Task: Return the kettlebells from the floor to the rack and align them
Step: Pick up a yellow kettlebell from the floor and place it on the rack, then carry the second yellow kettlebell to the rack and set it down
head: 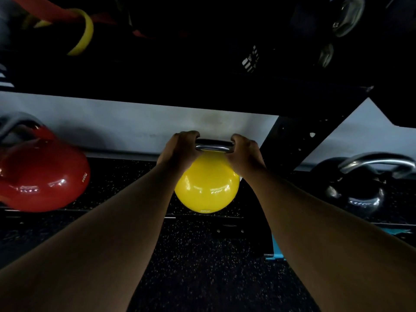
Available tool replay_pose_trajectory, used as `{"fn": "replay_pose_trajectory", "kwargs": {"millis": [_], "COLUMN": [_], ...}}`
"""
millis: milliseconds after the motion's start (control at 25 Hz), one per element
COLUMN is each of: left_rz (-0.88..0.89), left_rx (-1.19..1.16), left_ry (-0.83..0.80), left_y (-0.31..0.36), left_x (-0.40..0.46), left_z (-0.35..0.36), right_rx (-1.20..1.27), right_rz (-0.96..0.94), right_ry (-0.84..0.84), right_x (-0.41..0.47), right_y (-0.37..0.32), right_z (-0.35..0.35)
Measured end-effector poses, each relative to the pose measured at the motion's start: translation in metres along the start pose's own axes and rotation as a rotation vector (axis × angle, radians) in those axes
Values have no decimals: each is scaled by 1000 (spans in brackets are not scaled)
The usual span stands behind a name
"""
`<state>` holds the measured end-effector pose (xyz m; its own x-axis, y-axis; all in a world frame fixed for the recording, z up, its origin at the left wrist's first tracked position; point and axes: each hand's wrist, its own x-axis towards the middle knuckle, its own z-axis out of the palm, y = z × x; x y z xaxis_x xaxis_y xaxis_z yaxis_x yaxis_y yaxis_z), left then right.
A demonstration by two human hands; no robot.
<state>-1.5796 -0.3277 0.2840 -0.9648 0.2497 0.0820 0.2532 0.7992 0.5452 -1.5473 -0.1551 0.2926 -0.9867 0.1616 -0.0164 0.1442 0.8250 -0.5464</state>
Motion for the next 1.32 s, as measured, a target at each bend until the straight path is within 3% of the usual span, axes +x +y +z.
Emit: {"fn": "replay_pose_trajectory", "kwargs": {"millis": [160,360,600,680,800,1000,1320], "left_rz": [-72,-124,-315,-381,-526,-830,-1352], "left_rx": [-24,-115,-39,-2,66,89,-221], "left_ry": [-105,-156,-112,-171,-270,-383,-332], "left_y": [4,-7,-61,-79,-114,-160,-156], "left_x": [2,-18,-116,-159,-247,-434,-827], "left_z": [-9,-20,-62,-77,-104,-125,-47], "right_rx": [-19,-167,-298,-349,-296,-342,-556], "right_rz": [-28,-284,-575,-656,-749,-866,-1195], "right_ry": [-90,-87,-135,-180,-290,-695,-1250], "right_x": [-2,-17,-49,-64,-104,-221,-558], "right_y": [-6,-14,-74,-99,-143,-204,-238], "right_z": [-10,-27,-14,4,46,139,285]}}
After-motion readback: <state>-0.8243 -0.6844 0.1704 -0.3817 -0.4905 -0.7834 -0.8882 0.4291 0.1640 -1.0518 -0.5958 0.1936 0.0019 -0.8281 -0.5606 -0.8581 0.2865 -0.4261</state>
